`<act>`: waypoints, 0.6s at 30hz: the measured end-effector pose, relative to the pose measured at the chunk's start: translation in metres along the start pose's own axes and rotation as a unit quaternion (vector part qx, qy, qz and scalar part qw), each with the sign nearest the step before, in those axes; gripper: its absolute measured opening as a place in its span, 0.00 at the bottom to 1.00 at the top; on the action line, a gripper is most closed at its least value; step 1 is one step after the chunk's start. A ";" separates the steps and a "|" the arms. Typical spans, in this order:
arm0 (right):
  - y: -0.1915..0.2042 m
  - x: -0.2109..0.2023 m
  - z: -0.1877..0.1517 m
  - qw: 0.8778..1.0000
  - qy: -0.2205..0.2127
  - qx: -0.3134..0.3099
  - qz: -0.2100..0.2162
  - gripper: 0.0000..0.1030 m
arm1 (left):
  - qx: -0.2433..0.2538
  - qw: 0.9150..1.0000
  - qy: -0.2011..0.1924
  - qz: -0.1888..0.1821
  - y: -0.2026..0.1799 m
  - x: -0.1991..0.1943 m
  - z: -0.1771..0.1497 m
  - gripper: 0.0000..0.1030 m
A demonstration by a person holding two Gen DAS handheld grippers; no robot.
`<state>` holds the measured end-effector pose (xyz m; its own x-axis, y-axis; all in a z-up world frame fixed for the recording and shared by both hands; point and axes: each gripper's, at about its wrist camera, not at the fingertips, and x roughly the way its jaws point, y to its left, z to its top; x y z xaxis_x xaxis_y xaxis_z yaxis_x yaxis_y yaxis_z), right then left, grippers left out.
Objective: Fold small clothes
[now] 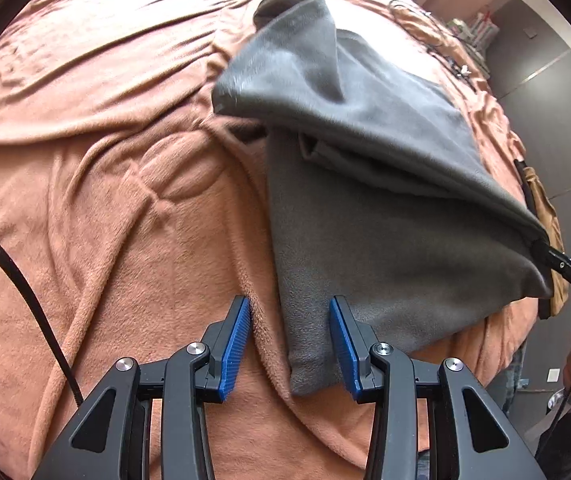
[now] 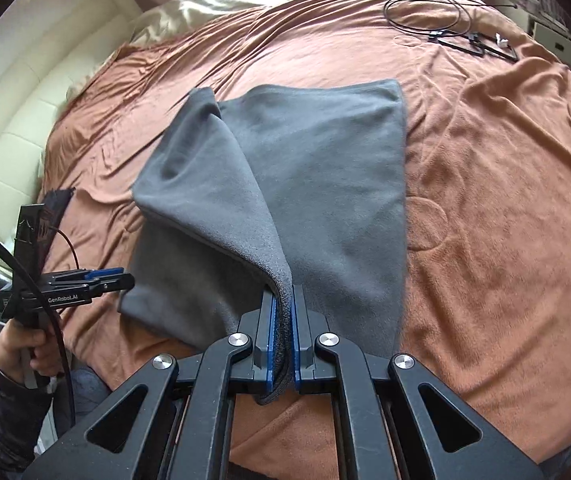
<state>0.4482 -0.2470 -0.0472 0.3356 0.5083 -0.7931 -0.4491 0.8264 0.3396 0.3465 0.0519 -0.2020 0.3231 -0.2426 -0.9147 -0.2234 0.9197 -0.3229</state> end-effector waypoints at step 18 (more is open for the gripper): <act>-0.031 0.023 -0.023 0.998 0.033 -0.004 -0.052 0.14 | 0.029 0.999 0.017 0.022 -0.016 0.022 -0.001 0.42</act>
<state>0.4507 -0.2669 -0.0882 0.3253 0.4020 -0.8559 -0.4204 0.8722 0.2499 0.3569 0.0315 -0.2175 0.2824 -0.2110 -0.9358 -0.1831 0.9457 -0.2685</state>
